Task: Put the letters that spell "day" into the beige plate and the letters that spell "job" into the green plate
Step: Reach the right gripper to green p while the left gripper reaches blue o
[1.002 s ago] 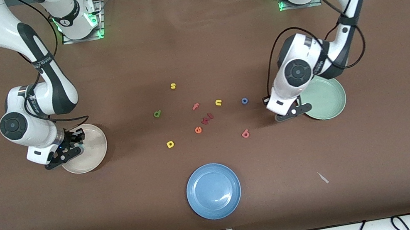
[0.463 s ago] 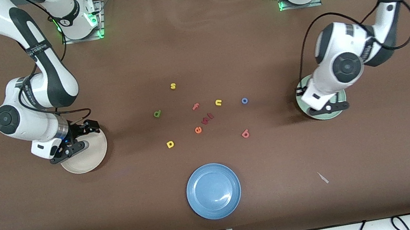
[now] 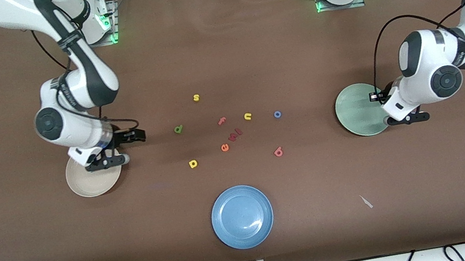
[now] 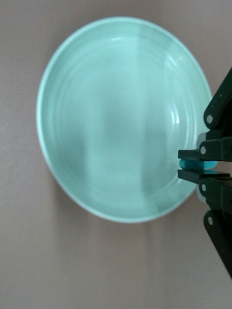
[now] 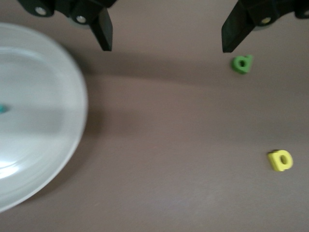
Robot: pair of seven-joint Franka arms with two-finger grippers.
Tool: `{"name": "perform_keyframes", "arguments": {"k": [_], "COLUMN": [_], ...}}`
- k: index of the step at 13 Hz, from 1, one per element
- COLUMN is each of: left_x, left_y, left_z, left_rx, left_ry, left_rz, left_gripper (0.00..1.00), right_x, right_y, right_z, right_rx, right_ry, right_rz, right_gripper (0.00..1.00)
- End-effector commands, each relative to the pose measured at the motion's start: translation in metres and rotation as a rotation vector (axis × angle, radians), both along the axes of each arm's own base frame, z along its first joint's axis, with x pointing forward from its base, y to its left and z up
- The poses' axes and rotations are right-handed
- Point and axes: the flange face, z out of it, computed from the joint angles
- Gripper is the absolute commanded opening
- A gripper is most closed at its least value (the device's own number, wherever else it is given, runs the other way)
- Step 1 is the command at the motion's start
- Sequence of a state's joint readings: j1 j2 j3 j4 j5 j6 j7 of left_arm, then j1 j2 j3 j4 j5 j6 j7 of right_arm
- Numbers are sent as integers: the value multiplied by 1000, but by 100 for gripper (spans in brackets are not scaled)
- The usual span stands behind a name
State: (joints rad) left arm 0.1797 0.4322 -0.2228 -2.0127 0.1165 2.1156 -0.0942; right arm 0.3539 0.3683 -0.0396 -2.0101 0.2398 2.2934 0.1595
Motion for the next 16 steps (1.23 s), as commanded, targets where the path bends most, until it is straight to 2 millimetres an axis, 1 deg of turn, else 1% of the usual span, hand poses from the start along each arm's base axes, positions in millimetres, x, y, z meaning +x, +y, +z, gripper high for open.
{"name": "perform_keyframes", "arguments": {"k": [1, 2, 4, 5, 6, 7, 8, 9, 10, 11, 12, 13, 15, 16], "left_x": [-11, -11, -10, -9, -10, -9, -9, -8, -7, -4, 2, 5, 13, 18], "left_y": [-1, 1, 3, 3, 2, 3, 1, -1, -4, -5, -10, -25, -56, -70], "left_z": [-29, -38, -41, -40, -41, -40, -37, -33, -29, -18, -5, 10, 37, 50], "left_rx": [-5, 3, 3, 3, 3, 4, 3, 3, 5, 13, 12, 11, 6, 7], "left_ry": [-46, -42, -52, -53, -52, -55, -53, -57, -55, -53, -48, -37, -26, -25], "left_rz": [-32, -47, -49, -47, -47, -50, -60, -66, -70, -72, -71, -83, -100, -94], "left_gripper": [0, 0, 0, 2, 43, 88, 100, 100, 100, 100, 100, 100, 100, 100], "right_x": [-12, -17, -21, -23, -29, -33, -33, -33, -37, -43, -47, -52, -57, -58], "right_y": [39, 52, 70, 85, 99, 108, 110, 111, 118, 128, 132, 136, 140, 140], "right_z": [-2, -7, -14, -17, -25, -32, -38, -48, -55, -60, -66, -73, -79, -82], "right_rx": [-20, -30, -47, -54, -72, -88, -93, -98, -105, -108, -113, -117, -126, -130], "right_ry": [3, 12, 27, 34, 44, 48, 48, 45, 42, 39, 38, 41, 46, 47], "right_rz": [-152, -200, -295, -337, -368, -381, -416, -456, -489, -499, -502, -495, -484, -483], "right_gripper": [100, 100, 100, 100, 100, 100, 100, 100, 100, 100, 100, 100, 99, 96]}}
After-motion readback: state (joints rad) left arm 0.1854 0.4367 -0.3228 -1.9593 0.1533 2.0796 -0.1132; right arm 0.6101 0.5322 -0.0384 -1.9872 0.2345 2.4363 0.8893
